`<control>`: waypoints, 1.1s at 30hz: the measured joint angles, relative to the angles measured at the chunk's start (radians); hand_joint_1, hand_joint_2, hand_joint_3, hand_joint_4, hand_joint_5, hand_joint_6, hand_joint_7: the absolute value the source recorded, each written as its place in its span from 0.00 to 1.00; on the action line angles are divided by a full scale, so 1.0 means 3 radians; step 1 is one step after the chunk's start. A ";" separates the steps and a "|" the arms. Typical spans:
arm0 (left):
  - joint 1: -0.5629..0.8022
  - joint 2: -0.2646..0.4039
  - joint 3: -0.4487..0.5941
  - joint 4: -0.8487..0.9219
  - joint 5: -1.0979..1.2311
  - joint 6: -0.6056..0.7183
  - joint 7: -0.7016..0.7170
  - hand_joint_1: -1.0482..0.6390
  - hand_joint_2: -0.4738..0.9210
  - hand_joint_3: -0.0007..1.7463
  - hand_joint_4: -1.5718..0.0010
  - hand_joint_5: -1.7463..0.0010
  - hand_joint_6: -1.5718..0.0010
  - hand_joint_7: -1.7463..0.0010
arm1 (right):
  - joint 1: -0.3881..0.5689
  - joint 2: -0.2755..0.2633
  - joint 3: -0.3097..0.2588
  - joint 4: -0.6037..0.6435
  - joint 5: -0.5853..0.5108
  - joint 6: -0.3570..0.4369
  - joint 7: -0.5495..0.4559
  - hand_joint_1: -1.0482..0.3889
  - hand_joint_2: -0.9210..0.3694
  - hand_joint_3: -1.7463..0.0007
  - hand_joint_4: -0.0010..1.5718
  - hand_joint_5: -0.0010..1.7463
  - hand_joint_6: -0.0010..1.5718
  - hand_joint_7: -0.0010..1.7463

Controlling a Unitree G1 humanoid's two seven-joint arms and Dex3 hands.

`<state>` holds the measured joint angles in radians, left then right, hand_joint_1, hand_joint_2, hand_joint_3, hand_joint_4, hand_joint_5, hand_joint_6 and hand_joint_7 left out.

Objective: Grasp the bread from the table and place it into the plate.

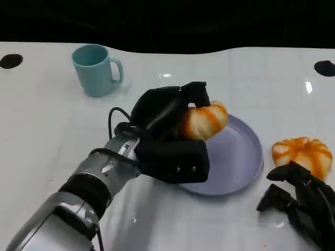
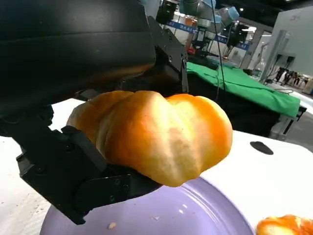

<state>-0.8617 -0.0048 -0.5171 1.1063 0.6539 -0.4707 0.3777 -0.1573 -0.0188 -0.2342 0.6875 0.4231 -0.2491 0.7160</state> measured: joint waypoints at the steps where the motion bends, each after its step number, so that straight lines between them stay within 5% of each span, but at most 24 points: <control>1: -0.0014 -0.0027 -0.0022 0.0032 0.0034 0.0005 0.0001 0.51 0.71 0.71 0.40 0.00 0.55 0.00 | 0.0000 0.0000 0.0002 0.0000 0.0000 0.0000 0.0001 0.35 0.00 0.87 0.43 0.88 0.38 0.70; 5: -0.0065 -0.0131 -0.0085 0.0146 0.0062 0.0091 0.0000 0.52 0.72 0.70 0.41 0.00 0.56 0.00 | 0.0001 0.0000 0.0012 -0.0011 -0.0002 0.0006 -0.0008 0.34 0.00 0.87 0.43 0.88 0.38 0.71; 6: -0.0081 -0.0151 -0.0091 0.0158 0.0067 0.0103 -0.0001 0.52 0.76 0.62 0.46 0.00 0.57 0.12 | 0.0001 0.0001 0.0017 -0.0016 -0.0002 0.0010 -0.0011 0.35 0.00 0.87 0.43 0.88 0.39 0.71; 9: -0.0166 -0.0181 -0.0088 0.0226 0.0041 0.0137 -0.0180 0.52 0.80 0.54 0.49 0.00 0.57 0.20 | 0.0011 0.0002 0.0034 -0.0048 -0.0008 0.0030 -0.0034 0.35 0.00 0.87 0.43 0.88 0.39 0.71; 11: -0.0206 -0.0182 -0.0075 0.0250 0.0010 0.0166 -0.0329 0.48 0.96 0.25 0.59 0.28 0.59 0.72 | 0.0015 0.0002 0.0041 -0.0058 -0.0008 0.0035 -0.0047 0.36 0.00 0.87 0.43 0.88 0.38 0.71; 14: -0.0231 -0.0179 -0.0024 0.0253 -0.0084 0.0182 -0.0662 0.48 0.99 0.18 0.60 0.34 0.56 0.86 | 0.0016 0.0004 0.0039 -0.0054 -0.0007 0.0025 -0.0043 0.36 0.00 0.87 0.42 0.87 0.38 0.71; 16: -0.0234 -0.0172 -0.0015 0.0253 -0.0101 0.0195 -0.0761 0.33 1.00 0.24 0.81 0.63 0.75 0.95 | 0.0016 0.0004 0.0039 -0.0053 -0.0006 0.0022 -0.0042 0.36 0.00 0.87 0.42 0.87 0.38 0.71; 18: -0.0254 -0.0151 -0.0053 0.0251 -0.0074 0.0221 -0.0872 0.23 1.00 0.29 0.89 0.78 0.83 0.99 | 0.0017 0.0004 0.0039 -0.0056 -0.0002 0.0030 -0.0042 0.35 0.00 0.88 0.43 0.88 0.38 0.71; 21: -0.0311 -0.0100 -0.0151 0.0233 0.0021 0.0311 -0.1067 0.13 1.00 0.36 0.95 0.86 0.86 1.00 | 0.0017 0.0004 0.0039 -0.0057 0.0000 0.0035 -0.0042 0.35 0.00 0.87 0.43 0.88 0.37 0.71; 33: -0.0355 0.0000 -0.0258 0.0162 0.0079 0.0352 -0.1306 0.03 1.00 0.44 1.00 0.89 0.87 1.00 | 0.0010 0.0003 0.0030 -0.0048 0.0012 0.0053 -0.0008 0.35 0.00 0.88 0.43 0.87 0.38 0.70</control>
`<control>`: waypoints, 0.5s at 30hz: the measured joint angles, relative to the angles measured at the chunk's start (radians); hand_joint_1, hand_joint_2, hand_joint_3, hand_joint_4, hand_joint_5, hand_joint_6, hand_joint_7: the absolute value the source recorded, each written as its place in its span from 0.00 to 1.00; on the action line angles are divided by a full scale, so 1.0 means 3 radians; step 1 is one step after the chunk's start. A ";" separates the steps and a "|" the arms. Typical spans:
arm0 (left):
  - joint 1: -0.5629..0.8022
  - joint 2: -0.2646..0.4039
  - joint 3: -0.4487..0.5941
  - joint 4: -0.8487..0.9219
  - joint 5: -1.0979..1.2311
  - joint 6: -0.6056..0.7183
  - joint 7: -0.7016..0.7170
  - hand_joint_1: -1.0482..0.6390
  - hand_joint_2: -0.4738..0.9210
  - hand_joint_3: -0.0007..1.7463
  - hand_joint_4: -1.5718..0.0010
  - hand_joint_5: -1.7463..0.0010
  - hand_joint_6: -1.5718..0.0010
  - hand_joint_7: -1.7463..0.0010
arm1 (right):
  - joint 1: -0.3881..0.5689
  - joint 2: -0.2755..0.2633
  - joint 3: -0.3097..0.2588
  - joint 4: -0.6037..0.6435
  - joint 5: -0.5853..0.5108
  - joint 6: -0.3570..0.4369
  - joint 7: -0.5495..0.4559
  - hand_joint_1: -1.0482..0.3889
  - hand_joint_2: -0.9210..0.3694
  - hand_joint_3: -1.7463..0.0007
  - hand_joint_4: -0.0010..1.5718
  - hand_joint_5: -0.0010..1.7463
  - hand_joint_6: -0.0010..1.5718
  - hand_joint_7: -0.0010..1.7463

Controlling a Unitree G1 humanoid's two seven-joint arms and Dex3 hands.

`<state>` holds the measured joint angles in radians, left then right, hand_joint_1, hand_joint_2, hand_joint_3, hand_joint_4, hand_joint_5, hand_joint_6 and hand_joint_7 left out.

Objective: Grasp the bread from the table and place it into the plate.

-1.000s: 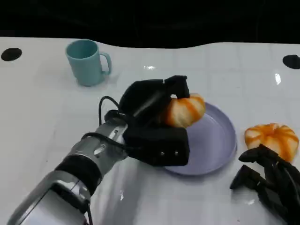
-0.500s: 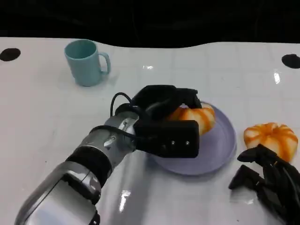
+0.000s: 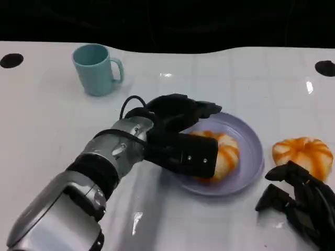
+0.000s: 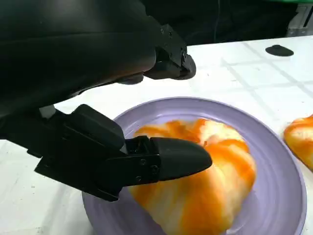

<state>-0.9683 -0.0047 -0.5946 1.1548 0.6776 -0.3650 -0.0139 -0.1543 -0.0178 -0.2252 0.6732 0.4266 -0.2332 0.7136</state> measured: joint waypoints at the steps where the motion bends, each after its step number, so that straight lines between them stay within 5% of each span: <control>1: 0.0000 0.0008 0.0000 -0.0004 -0.0001 0.0000 -0.0018 0.03 1.00 0.44 1.00 0.89 0.87 1.00 | 0.0000 0.0000 0.0001 -0.0001 -0.0003 0.0000 -0.0005 0.35 0.00 0.88 0.43 0.87 0.38 0.70; 15: 0.0094 0.0244 0.0194 -0.0384 -0.0203 -0.0150 -0.0158 0.05 1.00 0.42 0.98 0.87 0.87 1.00 | 0.0006 0.0002 -0.0002 -0.0054 -0.0004 0.0072 -0.0065 0.34 0.00 0.90 0.44 0.87 0.41 0.68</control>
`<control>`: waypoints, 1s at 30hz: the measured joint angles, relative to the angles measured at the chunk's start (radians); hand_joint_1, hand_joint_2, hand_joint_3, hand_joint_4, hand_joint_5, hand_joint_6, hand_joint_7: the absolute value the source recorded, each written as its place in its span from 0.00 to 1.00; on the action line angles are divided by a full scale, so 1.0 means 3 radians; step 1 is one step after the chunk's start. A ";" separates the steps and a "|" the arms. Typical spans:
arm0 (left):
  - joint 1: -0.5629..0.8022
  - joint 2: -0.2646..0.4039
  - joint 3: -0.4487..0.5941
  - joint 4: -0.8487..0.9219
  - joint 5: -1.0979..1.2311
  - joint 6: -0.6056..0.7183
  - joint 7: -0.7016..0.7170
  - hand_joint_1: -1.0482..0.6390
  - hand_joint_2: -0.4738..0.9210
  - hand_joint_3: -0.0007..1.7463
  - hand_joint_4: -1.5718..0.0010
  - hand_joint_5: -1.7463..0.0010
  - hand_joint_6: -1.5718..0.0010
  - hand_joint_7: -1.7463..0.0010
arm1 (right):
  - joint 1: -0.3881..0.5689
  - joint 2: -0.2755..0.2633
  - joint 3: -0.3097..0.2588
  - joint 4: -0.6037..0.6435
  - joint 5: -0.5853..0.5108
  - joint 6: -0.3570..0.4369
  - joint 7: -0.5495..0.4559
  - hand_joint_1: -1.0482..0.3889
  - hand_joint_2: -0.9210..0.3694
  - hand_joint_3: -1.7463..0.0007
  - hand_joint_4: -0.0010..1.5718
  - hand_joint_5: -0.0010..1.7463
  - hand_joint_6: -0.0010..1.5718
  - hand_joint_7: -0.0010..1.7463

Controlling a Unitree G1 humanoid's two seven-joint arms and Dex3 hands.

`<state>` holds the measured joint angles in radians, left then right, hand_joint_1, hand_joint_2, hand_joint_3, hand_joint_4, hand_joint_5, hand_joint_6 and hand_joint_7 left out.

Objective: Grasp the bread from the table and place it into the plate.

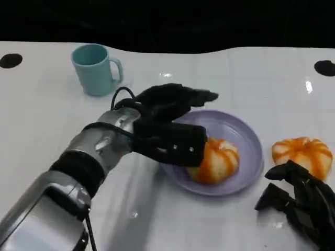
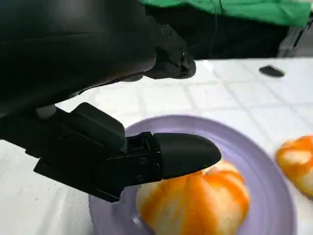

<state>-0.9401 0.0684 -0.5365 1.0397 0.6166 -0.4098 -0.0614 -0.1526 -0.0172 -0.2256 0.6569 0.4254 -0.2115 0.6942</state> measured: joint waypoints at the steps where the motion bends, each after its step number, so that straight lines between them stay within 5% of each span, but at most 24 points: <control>1: 0.0013 0.0013 0.0010 -0.0016 -0.0004 -0.0005 -0.0007 0.08 1.00 0.39 0.97 0.86 0.87 1.00 | 0.0005 0.0000 0.0000 -0.0010 0.0000 0.0006 -0.0010 0.34 0.00 0.89 0.44 0.87 0.40 0.68; 8: 0.0670 0.0179 0.0536 -0.0530 -0.0839 -0.0369 -0.0418 0.13 1.00 0.30 0.89 0.80 0.82 0.98 | 0.0008 -0.0001 0.0001 0.0002 -0.0002 -0.0023 0.0023 0.34 0.00 0.88 0.43 0.87 0.39 0.69; 13: 0.1343 0.0117 0.1050 -0.1101 -0.1847 -0.0486 -0.0854 0.21 1.00 0.25 0.71 0.69 0.69 0.93 | 0.0009 0.0000 0.0002 0.0009 -0.0005 -0.0036 0.0016 0.34 0.00 0.88 0.43 0.87 0.39 0.69; 20: 0.2248 -0.0203 0.1526 -0.2151 -0.3286 0.0240 -0.1399 0.29 1.00 0.23 0.55 0.44 0.51 0.88 | 0.0017 0.0001 0.0006 0.0009 -0.0008 -0.0033 0.0017 0.34 0.00 0.87 0.42 0.87 0.39 0.69; 25: 0.2692 -0.0276 0.1686 -0.2670 -0.3808 0.0824 -0.1560 0.28 1.00 0.24 0.56 0.33 0.45 0.84 | 0.0025 -0.0002 0.0011 0.0005 -0.0010 -0.0027 0.0023 0.35 0.00 0.87 0.42 0.87 0.38 0.69; 26: 0.2722 -0.0276 0.1703 -0.2710 -0.3834 0.0878 -0.1573 0.29 1.00 0.24 0.51 0.24 0.41 0.75 | 0.0025 -0.0002 0.0012 0.0005 -0.0010 -0.0027 0.0022 0.34 0.00 0.87 0.42 0.87 0.38 0.69; 29: 0.2859 -0.0309 0.1813 -0.2904 -0.4156 0.1280 -0.1605 0.29 1.00 0.24 0.52 0.07 0.53 0.40 | 0.0034 0.0002 0.0018 0.0000 -0.0012 -0.0025 0.0021 0.35 0.00 0.89 0.42 0.87 0.39 0.68; 30: 0.2929 -0.0325 0.1859 -0.2959 -0.4311 0.1466 -0.1609 0.29 1.00 0.24 0.52 0.04 0.54 0.36 | 0.0035 0.0004 0.0017 -0.0004 -0.0009 -0.0021 0.0022 0.35 0.00 0.89 0.43 0.87 0.39 0.68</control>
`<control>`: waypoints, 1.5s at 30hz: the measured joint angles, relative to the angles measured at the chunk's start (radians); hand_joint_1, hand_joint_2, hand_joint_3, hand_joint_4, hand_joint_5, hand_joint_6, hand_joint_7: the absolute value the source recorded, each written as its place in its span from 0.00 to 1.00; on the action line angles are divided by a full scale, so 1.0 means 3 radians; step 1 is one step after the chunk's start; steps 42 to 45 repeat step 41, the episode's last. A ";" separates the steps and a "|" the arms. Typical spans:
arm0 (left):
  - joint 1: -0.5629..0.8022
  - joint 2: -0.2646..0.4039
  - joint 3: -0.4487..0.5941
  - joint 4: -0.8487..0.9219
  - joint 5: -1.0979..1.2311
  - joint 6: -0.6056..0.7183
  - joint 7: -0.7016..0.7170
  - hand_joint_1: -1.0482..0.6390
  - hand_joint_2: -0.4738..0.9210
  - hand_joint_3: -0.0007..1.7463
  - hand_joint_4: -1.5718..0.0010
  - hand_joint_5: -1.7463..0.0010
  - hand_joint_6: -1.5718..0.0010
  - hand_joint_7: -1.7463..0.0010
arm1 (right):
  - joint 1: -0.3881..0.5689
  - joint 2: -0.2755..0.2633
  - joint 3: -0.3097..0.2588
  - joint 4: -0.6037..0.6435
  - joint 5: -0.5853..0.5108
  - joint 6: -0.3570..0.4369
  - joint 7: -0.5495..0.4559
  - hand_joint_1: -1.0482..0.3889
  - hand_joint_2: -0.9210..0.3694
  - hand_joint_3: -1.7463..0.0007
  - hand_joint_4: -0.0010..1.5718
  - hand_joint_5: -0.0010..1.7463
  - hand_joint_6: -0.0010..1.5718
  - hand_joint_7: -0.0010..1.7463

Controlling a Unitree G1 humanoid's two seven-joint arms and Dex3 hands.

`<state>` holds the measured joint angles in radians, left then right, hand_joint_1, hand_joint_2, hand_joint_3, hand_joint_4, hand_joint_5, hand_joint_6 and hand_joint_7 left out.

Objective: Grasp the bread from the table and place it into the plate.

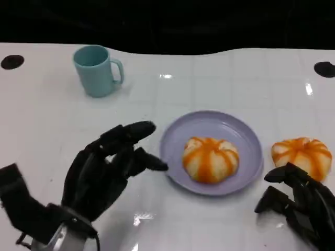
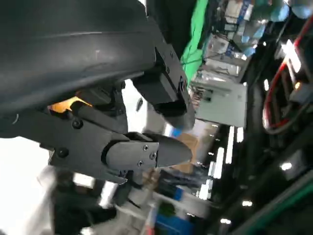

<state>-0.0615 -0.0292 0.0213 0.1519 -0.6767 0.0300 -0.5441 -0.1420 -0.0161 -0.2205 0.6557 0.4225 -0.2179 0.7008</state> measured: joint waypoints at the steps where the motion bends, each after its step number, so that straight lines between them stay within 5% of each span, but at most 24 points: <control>1: 0.0070 -0.0019 0.0040 -0.0032 -0.0114 0.0163 0.0001 0.29 1.00 0.24 0.52 0.03 0.55 0.34 | 0.0003 0.0000 -0.0004 -0.0004 0.0005 0.0004 0.0000 0.35 0.00 0.89 0.43 0.87 0.39 0.68; 7: 0.0320 -0.0052 0.0195 -0.0180 -0.0327 0.0693 0.0025 0.30 1.00 0.24 0.47 0.00 0.56 0.11 | 0.0023 0.0013 -0.0008 -0.0034 0.0008 0.0015 -0.0015 0.33 0.00 0.88 0.43 0.87 0.39 0.66; 16: 0.0412 -0.0096 0.0241 -0.0224 -0.0273 0.0757 0.0008 0.31 1.00 0.24 0.45 0.00 0.59 0.01 | 0.0069 0.0013 0.0001 -0.0085 0.0000 0.0015 -0.0016 0.34 0.00 0.86 0.43 0.86 0.40 0.66; 45: 0.0382 -0.0139 0.0282 -0.0012 -0.0001 0.0639 -0.0174 0.29 1.00 0.18 0.45 0.00 0.59 0.00 | 0.0114 -0.0015 0.0001 -0.0142 -0.0003 0.0057 -0.0009 0.35 0.00 0.87 0.43 0.86 0.39 0.68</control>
